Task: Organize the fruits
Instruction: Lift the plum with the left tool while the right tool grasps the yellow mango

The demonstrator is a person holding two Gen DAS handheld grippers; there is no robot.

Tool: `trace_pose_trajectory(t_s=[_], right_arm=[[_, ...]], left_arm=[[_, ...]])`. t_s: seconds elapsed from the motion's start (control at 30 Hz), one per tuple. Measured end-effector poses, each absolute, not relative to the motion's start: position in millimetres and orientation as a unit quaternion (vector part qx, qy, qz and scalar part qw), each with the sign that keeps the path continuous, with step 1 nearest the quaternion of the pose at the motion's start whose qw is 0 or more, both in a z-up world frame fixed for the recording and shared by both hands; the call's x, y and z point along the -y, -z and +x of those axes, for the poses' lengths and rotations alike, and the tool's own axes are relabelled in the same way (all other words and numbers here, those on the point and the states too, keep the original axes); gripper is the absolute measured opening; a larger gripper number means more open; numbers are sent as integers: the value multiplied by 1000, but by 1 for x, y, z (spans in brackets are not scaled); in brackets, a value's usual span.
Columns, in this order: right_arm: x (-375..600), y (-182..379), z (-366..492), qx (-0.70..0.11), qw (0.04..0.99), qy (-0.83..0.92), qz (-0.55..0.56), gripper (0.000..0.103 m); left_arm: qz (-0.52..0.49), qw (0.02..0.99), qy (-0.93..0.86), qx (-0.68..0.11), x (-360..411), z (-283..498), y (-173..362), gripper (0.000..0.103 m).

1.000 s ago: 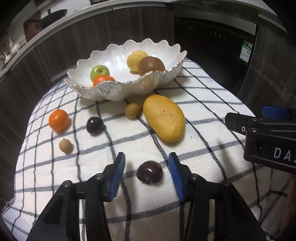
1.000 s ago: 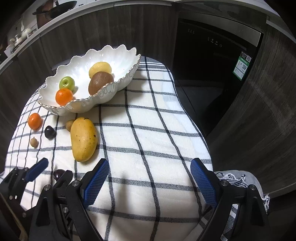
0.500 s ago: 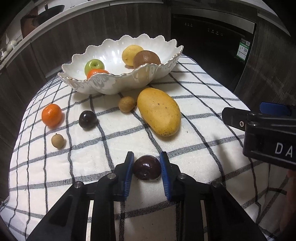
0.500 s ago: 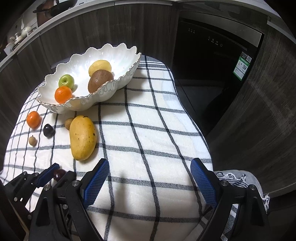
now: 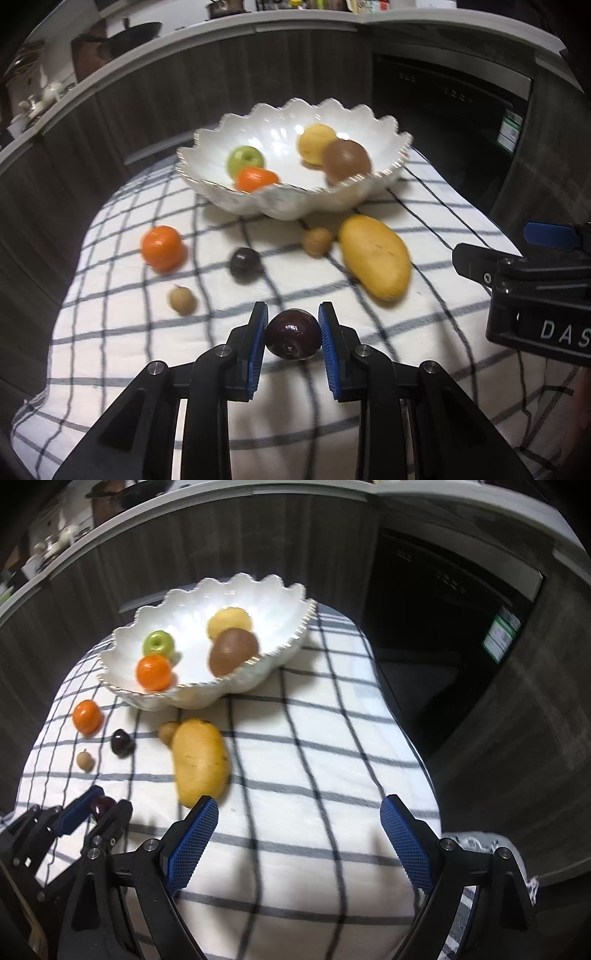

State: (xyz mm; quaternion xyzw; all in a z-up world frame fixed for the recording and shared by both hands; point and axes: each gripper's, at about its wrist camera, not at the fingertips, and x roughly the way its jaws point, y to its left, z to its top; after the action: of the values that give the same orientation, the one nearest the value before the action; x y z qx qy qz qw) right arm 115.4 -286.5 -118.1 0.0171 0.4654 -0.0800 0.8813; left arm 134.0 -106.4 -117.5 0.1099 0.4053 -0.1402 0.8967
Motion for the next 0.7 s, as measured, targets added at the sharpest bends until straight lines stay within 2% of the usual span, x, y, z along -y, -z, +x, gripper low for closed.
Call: trace_pose_trajectory(t_s=[0.23, 0.5, 0.7], right_arm=[[254, 111, 138, -465, 884, 48, -10, 90], [229, 133, 169, -469, 882, 27, -26, 90], [224, 157, 186, -488, 872, 29, -24, 74]], left_arm=[[88, 907, 102, -400, 73, 148, 112, 28], [64, 908, 63, -409, 43, 165, 122, 28], [58, 907, 52, -414, 37, 170, 126, 29]])
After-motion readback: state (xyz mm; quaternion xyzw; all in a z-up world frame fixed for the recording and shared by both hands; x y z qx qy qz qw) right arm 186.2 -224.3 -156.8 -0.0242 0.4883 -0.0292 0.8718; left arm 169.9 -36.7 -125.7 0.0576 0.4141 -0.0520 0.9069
